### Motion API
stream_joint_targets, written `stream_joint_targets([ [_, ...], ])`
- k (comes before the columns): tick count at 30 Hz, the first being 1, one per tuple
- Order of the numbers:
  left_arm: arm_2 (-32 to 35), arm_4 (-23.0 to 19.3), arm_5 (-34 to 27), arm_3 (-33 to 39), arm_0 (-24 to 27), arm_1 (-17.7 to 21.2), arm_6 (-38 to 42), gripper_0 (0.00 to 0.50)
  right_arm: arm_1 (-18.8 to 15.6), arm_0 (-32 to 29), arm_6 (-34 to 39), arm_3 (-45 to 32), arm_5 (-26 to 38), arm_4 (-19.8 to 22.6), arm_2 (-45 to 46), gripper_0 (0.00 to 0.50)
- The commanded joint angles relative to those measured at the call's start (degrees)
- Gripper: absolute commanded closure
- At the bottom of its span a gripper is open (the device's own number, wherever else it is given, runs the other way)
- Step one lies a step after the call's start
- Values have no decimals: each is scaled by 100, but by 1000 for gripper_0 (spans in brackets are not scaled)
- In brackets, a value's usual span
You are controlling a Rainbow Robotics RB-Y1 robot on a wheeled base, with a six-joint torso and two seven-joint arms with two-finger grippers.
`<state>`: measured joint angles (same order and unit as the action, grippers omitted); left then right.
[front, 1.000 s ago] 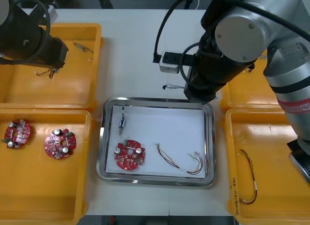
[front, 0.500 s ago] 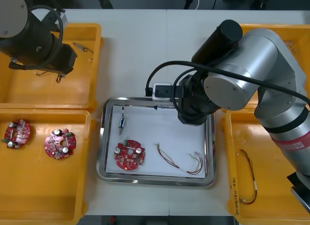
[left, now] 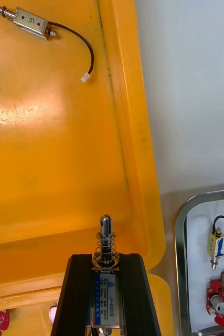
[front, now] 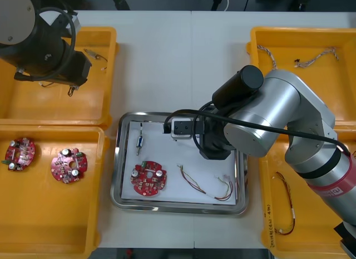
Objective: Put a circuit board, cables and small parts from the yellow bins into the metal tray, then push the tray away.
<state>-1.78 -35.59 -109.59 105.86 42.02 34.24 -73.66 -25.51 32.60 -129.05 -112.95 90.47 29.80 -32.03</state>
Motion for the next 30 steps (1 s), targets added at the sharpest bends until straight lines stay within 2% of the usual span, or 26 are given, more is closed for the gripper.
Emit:
stream_joint_targets([
  [1, -86, 8, -41, 189, 52, -93, 668, 500, -104, -35, -279, 185, -214, -1, -101, 500],
  [15, -86, 8, -41, 189, 43, -93, 686, 500, -192, -44, -349, 563, -433, -80, -137, 500],
  [16, -86, -1, -41, 180, 52, -84, 686, 500, -200, -44, -323, 563, -433, -80, -128, 419],
  [18, -86, -1, -41, 189, 43, -84, 686, 500, -200, -44, -323, 563, -407, -80, -137, 153],
  [19, -86, -10, -41, 189, 43, -84, 686, 500, -209, -44, -314, 563, -381, -80, -128, 57],
  [20, -86, -10, -41, 180, 43, -84, 686, 500, -209, -44, -296, 563, -363, -62, -137, 0],
  [30, -86, -10, -41, 189, 43, -76, 686, 500, -200, -26, -147, 352, -161, -53, -49, 0],
])
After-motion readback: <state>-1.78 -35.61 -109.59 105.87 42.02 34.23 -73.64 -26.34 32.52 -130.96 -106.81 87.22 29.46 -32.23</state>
